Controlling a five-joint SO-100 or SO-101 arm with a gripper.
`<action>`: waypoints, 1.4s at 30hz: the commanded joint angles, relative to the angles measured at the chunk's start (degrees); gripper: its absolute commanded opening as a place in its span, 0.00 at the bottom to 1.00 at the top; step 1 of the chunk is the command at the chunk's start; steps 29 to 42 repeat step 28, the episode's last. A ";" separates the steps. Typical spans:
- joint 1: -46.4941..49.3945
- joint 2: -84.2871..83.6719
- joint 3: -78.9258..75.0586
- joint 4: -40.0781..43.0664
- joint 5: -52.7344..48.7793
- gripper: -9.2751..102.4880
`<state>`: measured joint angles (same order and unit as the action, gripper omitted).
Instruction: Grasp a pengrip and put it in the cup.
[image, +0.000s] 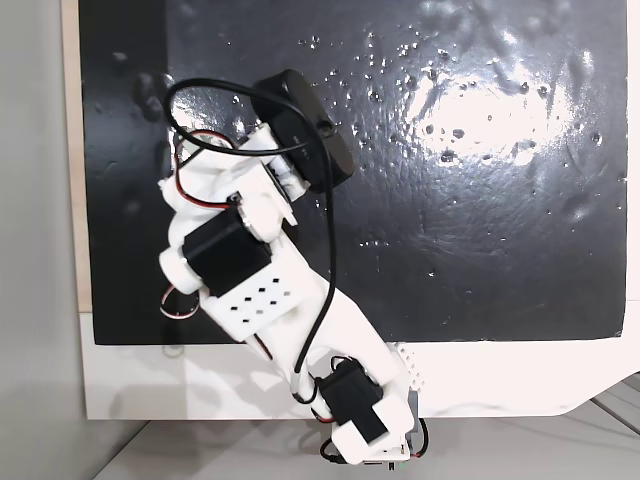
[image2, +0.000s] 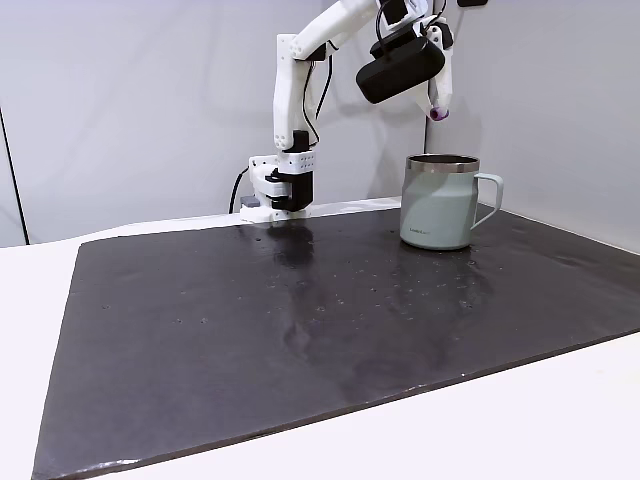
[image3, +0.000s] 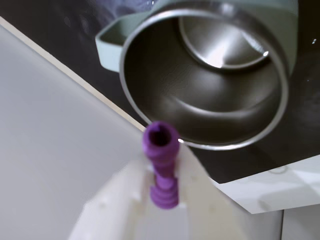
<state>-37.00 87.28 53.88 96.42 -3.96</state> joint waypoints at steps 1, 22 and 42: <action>-2.11 0.09 -3.16 0.35 1.14 0.08; 0.09 4.75 2.99 0.35 -0.53 0.35; 0.09 4.66 3.43 0.26 -0.53 0.34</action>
